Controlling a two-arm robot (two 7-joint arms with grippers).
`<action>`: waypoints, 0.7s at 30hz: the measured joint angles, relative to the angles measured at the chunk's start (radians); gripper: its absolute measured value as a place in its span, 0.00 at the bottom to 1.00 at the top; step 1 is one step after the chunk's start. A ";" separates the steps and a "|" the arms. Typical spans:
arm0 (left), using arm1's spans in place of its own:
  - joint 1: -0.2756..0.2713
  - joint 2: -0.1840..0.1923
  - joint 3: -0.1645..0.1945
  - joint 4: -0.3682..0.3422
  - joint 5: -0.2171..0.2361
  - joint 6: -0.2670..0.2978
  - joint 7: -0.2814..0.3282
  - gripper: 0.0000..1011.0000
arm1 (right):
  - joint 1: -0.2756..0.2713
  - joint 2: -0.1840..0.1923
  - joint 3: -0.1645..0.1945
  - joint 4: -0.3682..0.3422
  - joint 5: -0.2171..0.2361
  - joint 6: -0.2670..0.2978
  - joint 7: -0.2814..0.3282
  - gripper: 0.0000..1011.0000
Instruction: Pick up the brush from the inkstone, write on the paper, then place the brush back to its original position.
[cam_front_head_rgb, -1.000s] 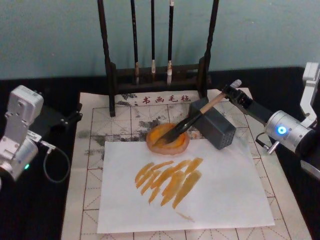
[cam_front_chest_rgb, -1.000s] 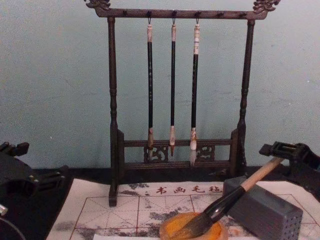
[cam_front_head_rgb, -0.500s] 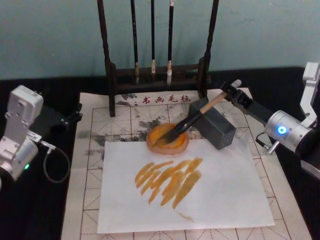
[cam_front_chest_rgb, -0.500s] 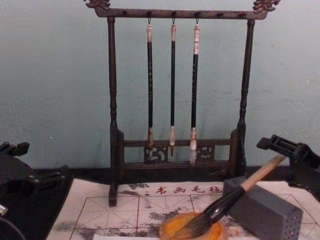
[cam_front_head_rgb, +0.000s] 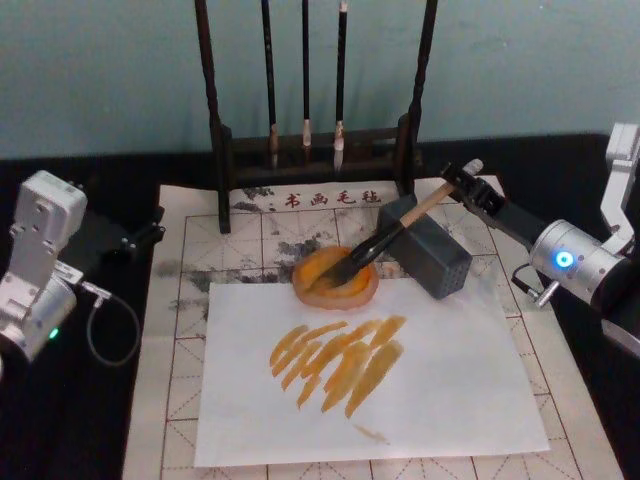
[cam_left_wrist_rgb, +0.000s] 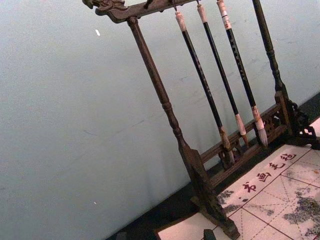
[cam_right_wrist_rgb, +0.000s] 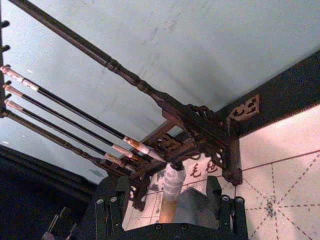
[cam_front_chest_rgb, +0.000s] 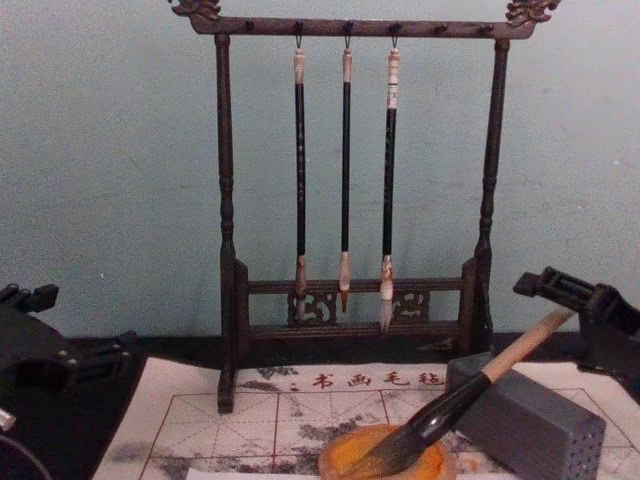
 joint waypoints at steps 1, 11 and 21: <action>0.000 0.000 0.000 0.000 0.000 0.000 0.000 0.99 | -0.001 0.001 0.000 -0.003 -0.001 -0.001 0.000 0.99; 0.000 0.000 0.000 0.000 0.000 0.000 0.000 0.99 | -0.045 0.055 0.006 -0.093 -0.096 -0.081 -0.043 0.99; 0.000 0.000 0.000 0.000 0.000 0.000 0.000 0.99 | -0.087 0.124 0.002 -0.144 -0.244 -0.182 -0.039 0.99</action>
